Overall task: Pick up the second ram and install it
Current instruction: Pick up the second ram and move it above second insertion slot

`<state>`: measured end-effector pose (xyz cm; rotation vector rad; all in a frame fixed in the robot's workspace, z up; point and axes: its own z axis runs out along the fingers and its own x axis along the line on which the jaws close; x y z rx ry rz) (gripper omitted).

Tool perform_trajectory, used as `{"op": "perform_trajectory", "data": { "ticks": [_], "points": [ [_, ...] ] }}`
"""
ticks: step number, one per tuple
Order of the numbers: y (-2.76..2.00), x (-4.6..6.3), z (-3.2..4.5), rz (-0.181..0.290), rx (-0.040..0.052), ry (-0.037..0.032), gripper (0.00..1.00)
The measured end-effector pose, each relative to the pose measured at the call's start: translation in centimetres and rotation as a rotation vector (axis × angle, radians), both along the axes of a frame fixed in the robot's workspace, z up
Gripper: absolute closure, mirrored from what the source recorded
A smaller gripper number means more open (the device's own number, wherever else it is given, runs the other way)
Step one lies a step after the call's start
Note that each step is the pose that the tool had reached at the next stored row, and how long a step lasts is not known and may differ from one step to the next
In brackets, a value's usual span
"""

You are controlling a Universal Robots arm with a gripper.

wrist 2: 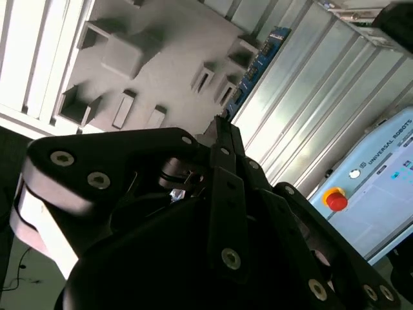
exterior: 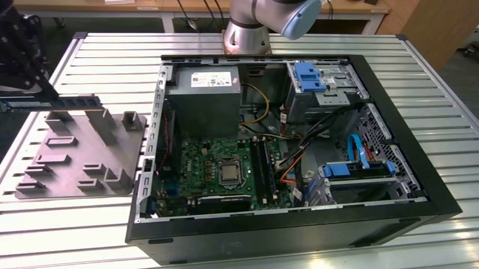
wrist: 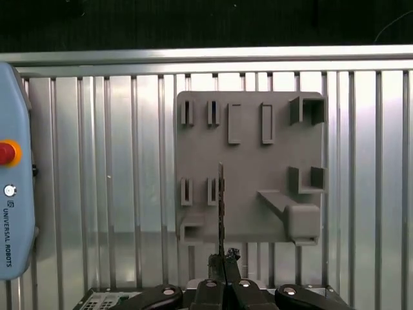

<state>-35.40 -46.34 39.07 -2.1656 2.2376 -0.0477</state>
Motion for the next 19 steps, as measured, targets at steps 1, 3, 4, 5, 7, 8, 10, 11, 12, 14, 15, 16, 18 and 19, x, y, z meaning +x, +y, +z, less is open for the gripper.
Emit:
{"op": "perform_trajectory", "data": {
  "ticks": [1,3,4,5,7,8,10,11,12,14,15,16,18,19],
  "points": [
    [-0.01,0.4,0.00,0.000,0.0000,0.0001,0.89],
    [-0.04,1.3,-0.01,0.000,0.0001,0.0006,0.89],
    [-0.05,1.7,0.00,0.000,0.0000,0.0009,0.89],
    [-0.07,2.2,0.00,0.000,0.0000,0.0011,0.89],
    [-0.09,3.0,-0.01,0.000,0.0001,0.0015,0.89],
    [-0.10,3.5,0.00,0.000,0.0001,0.0018,0.89],
    [-0.13,4.4,0.00,0.000,0.0000,0.0022,0.89],
    [-0.14,4.8,-0.01,0.000,0.0001,0.0023,0.89],
    [-0.15,5.2,-0.01,0.000,0.0001,0.0025,0.89],
    [-0.18,6.1,0.00,0.000,0.0000,0.0030,0.89],
    [-0.19,6.6,0.00,0.000,0.0000,0.0031,0.89],
    [-0.20,7.0,-0.01,0.000,0.0001,0.0032,0.89],
    [-0.23,7.9,0.00,0.000,0.0000,0.0036,0.89],
    [-0.24,8.3,0.00,0.000,0.0000,0.0038,0.89]
  ]
}}
